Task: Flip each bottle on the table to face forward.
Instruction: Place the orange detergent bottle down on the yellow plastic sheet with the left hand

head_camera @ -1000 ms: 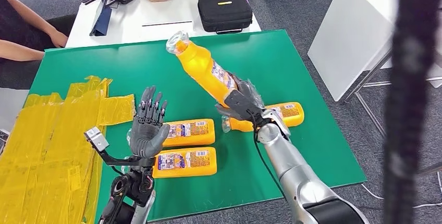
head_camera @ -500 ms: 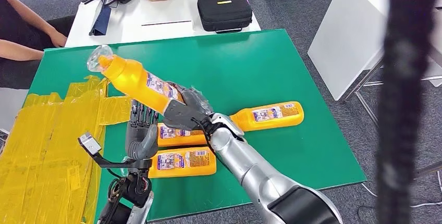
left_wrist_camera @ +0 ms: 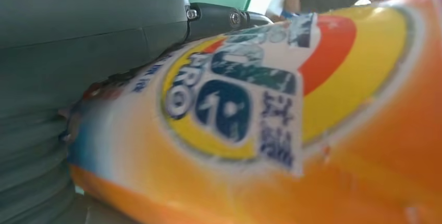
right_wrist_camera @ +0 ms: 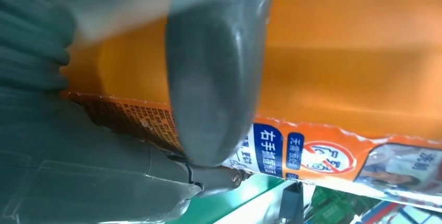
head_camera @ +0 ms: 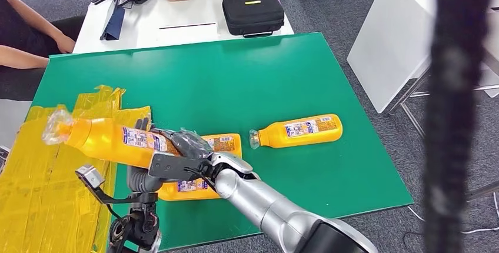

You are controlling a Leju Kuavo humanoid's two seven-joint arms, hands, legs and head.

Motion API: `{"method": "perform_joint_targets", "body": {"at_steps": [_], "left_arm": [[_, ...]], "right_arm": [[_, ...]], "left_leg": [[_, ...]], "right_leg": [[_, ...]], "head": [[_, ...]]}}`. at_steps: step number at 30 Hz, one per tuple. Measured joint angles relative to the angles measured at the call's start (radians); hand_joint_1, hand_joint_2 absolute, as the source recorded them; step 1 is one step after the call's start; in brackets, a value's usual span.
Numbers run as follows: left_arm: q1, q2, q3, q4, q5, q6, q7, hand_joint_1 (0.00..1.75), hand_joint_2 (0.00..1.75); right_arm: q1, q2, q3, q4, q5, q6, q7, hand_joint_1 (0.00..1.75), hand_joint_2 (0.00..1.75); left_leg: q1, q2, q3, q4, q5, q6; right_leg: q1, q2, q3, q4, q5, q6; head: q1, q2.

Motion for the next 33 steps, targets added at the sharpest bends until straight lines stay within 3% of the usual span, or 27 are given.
{"method": "perform_joint_targets", "body": {"at_steps": [13, 29, 33], "left_arm": [[0.053, 0.006, 0.018, -0.027, 0.004, 0.007, -0.006, 0.0, 1.75], [0.1, 0.022, 0.025, -0.075, 0.11, -0.019, -0.003, 0.0, 1.75], [0.1, 0.022, 0.028, -0.085, 0.112, -0.021, -0.003, 0.19, 1.75]], "right_arm": [[0.005, -0.002, 0.064, 0.013, 0.044, 0.008, 0.002, 1.75, 1.75], [0.065, -0.047, 0.055, 0.011, 0.119, 0.017, 0.014, 1.75, 1.75], [0.071, -0.049, 0.045, 0.008, 0.126, 0.017, 0.015, 1.75, 1.75]], "left_leg": [[0.0, 0.0, 0.0, 0.0, 0.0, 0.0], [0.0, 0.001, 0.001, 0.0, 0.0, 0.0], [0.0, 0.001, 0.001, 0.0, 0.0, 0.0]], "right_leg": [[0.0, 0.0, -0.001, 0.0, 0.0, 0.0], [0.0, 0.0, 0.0, -0.001, 0.0, 0.0], [0.0, 0.0, 0.0, -0.001, 0.0, 0.0]], "head": [[0.0, 0.0], [0.0, 0.0], [0.0, 0.0]]}}
